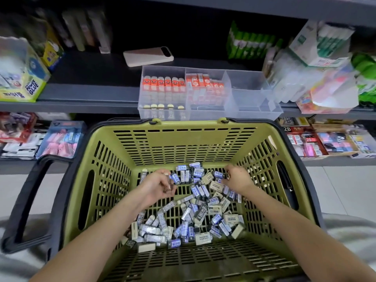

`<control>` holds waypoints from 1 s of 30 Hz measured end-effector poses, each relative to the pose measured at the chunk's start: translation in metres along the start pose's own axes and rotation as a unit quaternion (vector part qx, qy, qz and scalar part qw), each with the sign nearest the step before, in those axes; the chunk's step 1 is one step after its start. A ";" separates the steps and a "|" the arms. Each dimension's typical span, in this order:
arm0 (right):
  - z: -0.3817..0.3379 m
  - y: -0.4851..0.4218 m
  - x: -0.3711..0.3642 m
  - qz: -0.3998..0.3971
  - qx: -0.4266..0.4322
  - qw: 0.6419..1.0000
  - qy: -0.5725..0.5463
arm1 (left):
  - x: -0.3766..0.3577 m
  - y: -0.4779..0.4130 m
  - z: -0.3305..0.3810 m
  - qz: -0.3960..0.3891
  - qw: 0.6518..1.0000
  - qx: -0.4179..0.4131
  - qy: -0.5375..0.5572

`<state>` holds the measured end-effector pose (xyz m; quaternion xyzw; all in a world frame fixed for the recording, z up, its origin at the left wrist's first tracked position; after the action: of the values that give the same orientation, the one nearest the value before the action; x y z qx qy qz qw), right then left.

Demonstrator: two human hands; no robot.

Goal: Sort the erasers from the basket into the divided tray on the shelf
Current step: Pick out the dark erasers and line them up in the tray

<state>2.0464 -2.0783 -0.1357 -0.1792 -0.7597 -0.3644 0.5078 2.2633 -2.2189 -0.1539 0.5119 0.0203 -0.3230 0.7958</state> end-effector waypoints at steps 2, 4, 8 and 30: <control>0.000 0.005 -0.008 -0.073 0.007 0.995 -0.064 | -0.014 0.010 0.006 -0.026 1.000 -0.001 0.007; -0.005 0.014 -0.015 -0.124 0.039 0.990 -0.057 | -0.028 0.022 0.011 -0.050 0.999 -0.001 -0.020; -0.015 0.033 -0.031 -0.177 0.060 0.982 -0.035 | -0.039 0.048 0.022 -0.068 0.994 -0.029 -0.082; -0.105 0.064 -0.032 -0.093 0.189 0.972 -0.102 | -0.015 0.092 0.031 0.029 0.977 -0.093 -0.187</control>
<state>2.1685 -2.1092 -0.1176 -0.0442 -0.8759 -0.2396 0.4164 2.2915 -2.2123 -0.0604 0.3666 -0.1142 -0.3865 0.8385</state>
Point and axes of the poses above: each hand's wrist, its own y-axis away from the middle knuckle, its own x-axis out of the back of the hand, z = x × y, the point moved 8 cm from there along -y, towards the middle knuckle, and after that the axes turned 2 degrees about z, right-handed, at the moved point
